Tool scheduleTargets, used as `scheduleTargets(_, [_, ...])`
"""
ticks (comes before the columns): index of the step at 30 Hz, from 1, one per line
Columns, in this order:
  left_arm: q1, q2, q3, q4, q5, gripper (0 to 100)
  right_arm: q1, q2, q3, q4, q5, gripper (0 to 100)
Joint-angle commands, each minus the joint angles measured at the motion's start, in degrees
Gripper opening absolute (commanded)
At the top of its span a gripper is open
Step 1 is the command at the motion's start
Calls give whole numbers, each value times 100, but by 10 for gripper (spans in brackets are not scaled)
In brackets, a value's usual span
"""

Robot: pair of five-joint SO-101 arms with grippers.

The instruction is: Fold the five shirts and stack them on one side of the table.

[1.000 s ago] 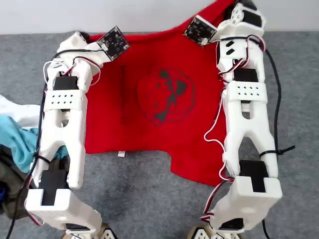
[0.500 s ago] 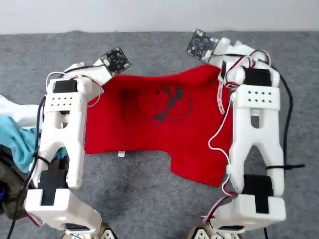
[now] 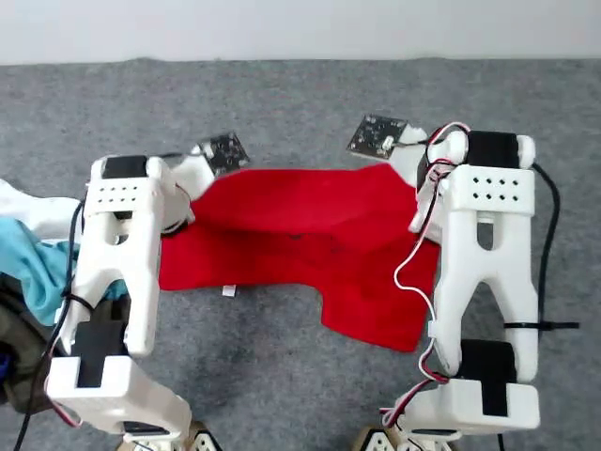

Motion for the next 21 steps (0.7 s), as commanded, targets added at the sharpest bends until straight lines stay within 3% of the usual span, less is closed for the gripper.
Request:
scheduleTargets(1, [-53,-53,189,97,-202,14,75,-347,-44,356,-70,10])
scheduleTargets(11, [-44,-53,532,97,-220,15,-101,-1437,1864,347,-62,10])
scheduleTargets(21, [-53,-53,549,97,-220,18,-110,-1824,2734,330,-246,16])
